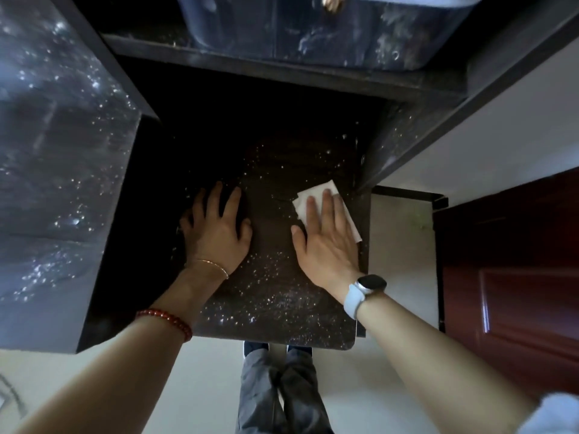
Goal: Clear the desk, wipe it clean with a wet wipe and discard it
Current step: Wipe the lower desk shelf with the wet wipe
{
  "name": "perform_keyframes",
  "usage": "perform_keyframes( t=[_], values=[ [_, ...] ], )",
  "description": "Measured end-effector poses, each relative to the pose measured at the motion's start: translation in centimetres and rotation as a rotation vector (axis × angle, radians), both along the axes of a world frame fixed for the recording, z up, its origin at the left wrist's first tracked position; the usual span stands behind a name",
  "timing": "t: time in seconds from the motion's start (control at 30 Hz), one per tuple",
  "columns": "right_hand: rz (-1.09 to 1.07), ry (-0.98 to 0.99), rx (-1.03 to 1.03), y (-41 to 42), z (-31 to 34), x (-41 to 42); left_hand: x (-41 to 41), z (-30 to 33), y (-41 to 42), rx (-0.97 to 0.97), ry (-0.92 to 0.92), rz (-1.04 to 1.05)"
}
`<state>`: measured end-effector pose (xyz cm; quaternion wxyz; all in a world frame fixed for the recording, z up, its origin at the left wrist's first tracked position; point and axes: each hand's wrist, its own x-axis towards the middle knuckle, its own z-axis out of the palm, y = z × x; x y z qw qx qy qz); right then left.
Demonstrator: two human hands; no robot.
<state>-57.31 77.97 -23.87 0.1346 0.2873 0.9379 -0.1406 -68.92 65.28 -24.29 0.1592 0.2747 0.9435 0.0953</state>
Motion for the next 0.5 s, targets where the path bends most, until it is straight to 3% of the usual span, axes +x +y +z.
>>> perform_keyframes(
  t=[0.2,0.4,0.5],
  values=[
    [-0.098,0.042,0.011,3.1,-1.0,-4.8,-0.9,0.4,0.0,-0.022,-0.021,0.003],
    [-0.465,0.097,-0.14,4.3,-0.1,-7.8,-1.0,0.6,0.0,-0.04,-0.043,0.006],
    [-0.451,0.072,-0.095,2.6,-0.4,-6.4,-0.8,0.5,0.0,-0.013,-0.036,0.012]
  ],
)
